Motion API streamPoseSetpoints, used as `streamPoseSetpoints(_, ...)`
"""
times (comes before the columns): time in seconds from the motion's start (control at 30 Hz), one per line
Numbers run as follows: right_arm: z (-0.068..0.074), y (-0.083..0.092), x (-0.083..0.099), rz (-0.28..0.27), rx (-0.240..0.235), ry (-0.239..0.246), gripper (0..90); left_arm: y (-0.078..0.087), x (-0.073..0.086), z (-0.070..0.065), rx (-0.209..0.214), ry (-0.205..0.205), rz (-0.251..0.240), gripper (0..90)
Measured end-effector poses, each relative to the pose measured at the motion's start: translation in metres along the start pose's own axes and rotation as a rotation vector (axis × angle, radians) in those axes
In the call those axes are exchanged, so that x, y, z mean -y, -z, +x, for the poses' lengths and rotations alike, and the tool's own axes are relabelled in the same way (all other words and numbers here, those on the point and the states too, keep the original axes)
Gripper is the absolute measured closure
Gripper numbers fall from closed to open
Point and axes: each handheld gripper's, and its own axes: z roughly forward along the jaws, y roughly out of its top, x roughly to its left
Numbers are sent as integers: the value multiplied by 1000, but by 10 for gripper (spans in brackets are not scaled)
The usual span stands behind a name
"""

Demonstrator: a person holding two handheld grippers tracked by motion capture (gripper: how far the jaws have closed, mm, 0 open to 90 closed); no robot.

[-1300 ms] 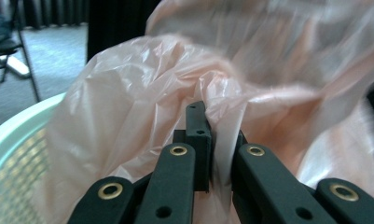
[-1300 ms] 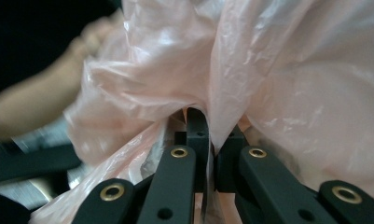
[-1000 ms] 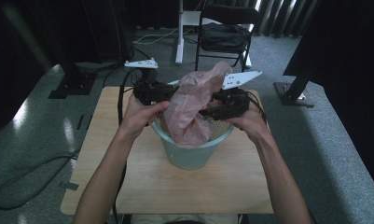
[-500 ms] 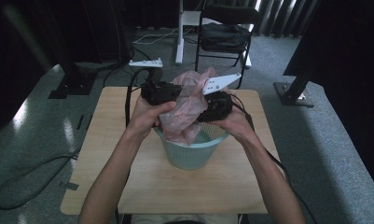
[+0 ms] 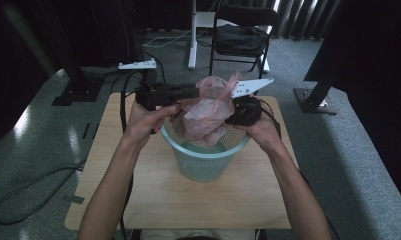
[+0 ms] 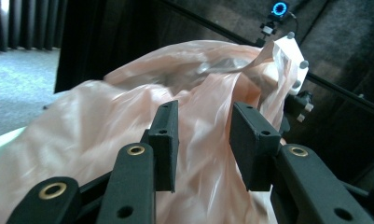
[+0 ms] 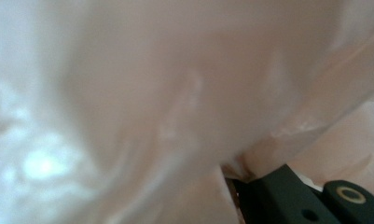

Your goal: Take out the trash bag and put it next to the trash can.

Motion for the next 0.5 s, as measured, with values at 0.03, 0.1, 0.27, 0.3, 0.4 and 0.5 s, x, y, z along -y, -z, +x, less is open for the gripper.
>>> streamPoseSetpoints(0.03, -2, 4, 1, -4, 10, 0, 855, 5, 2, 2, -10, 0, -2, 618)
streamPoseSetpoints(0.1, -4, 7, 1, -10, 18, -5, 855, 9, 5, 4, -19, -3, 0, 615)
streamPoseSetpoints(0.27, -7, 14, 2, -20, 31, -10, 853, 16, 15, 9, -50, -10, 11, 601)
streamPoseSetpoints(0.3, -7, 14, 2, -20, 31, -10, 853, 16, 15, 9, -50, -10, 11, 597)
streamPoseSetpoints(0.4, -7, 19, 0, -30, 39, -8, 852, 20, 21, 10, -76, -24, 21, 584)
streamPoseSetpoints(0.5, -8, 23, -1, -39, 48, -8, 852, 24, 24, 8, -87, -35, 21, 568)
